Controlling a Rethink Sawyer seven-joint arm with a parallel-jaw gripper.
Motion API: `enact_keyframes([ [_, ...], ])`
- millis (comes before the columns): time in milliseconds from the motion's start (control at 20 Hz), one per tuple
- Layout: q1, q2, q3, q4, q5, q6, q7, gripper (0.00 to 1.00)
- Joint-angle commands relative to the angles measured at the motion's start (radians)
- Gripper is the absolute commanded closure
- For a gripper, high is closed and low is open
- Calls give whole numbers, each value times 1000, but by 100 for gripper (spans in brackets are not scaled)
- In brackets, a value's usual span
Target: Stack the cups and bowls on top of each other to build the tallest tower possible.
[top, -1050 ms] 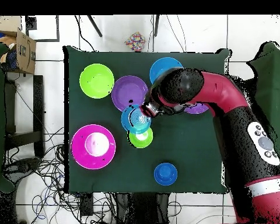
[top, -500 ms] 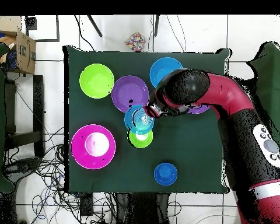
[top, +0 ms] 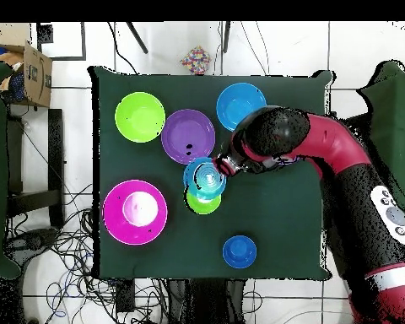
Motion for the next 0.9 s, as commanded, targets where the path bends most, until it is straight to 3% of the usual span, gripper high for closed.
enact_keyframes([
  [50,-4,20,-48,82,-33,-37,42,100],
  [900,-13,15,-42,137,-22,-74,73,100],
])
